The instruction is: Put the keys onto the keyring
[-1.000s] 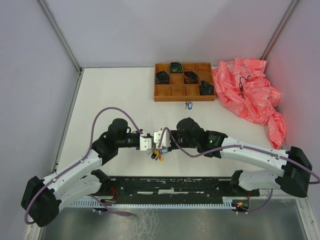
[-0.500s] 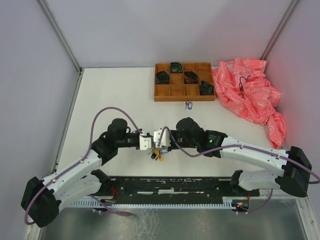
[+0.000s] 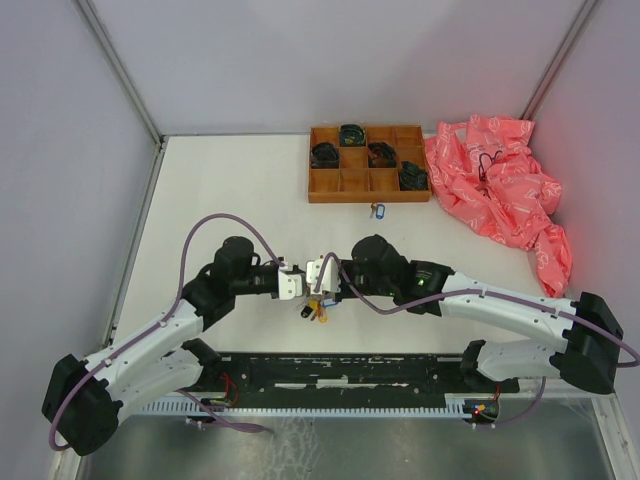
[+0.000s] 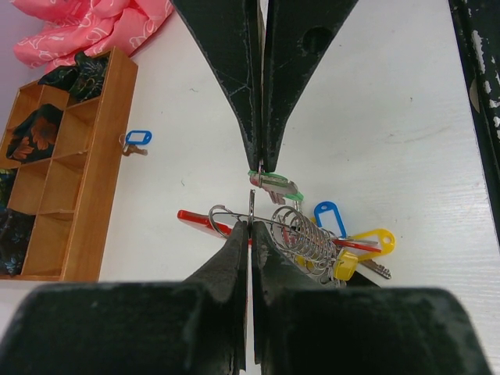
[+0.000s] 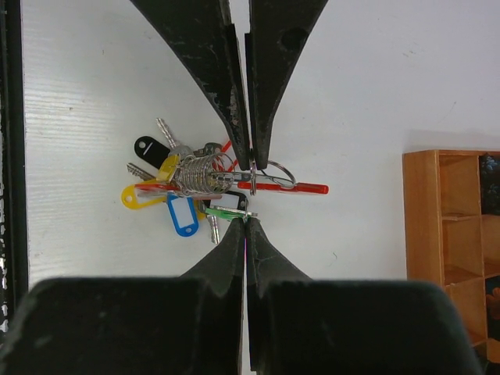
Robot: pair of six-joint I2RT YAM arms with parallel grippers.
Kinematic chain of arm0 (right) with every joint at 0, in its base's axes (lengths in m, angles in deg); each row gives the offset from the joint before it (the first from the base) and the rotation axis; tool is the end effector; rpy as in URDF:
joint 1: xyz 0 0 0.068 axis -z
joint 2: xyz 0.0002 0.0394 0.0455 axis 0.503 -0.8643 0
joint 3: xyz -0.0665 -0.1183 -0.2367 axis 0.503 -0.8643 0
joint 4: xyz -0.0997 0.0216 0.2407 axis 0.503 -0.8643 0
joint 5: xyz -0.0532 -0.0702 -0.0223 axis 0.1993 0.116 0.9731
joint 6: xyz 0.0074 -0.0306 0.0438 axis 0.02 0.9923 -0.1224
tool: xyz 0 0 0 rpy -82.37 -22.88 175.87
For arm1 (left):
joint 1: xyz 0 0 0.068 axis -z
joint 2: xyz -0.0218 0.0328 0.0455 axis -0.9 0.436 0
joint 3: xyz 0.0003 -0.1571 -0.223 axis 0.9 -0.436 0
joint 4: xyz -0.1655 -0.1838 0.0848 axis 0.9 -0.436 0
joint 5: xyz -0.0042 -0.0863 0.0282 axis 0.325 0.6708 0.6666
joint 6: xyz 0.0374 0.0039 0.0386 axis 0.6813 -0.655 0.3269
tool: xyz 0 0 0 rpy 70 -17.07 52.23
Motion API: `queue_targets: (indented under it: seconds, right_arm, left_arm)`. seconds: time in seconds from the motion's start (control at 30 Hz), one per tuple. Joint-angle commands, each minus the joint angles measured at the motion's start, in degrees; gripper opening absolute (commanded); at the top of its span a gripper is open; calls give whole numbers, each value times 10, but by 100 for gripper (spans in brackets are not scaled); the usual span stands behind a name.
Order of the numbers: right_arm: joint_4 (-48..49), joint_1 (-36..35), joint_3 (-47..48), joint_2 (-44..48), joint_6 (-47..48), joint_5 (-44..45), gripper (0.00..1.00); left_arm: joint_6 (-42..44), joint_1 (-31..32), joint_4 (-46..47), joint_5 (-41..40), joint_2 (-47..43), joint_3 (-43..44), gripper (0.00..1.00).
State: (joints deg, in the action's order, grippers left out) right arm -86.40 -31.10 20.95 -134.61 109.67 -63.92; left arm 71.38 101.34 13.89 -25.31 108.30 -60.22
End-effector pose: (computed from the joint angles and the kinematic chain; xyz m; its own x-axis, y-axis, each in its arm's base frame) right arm 0.1291 0.2435 0.2751 0.2503 -0.6211 -0.7427 -0.9181 0.0914 -0.3858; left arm 0.1429 -0.1361 0.2423 0.4337 0.3592 -0.8263 0.8796 0.0303 0.4748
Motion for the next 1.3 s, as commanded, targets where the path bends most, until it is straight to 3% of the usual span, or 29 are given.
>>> queue_targets:
  seconds: [0.0, 1.27]
  right_arm:
    - [30, -9, 8, -18, -3, 32, 1]
    - [22, -13, 14, -32, -1, 38, 1]
  left_arm:
    - [0, 11, 46, 26, -3, 17, 3]
    - [-2, 11, 41, 38, 1, 21, 3]
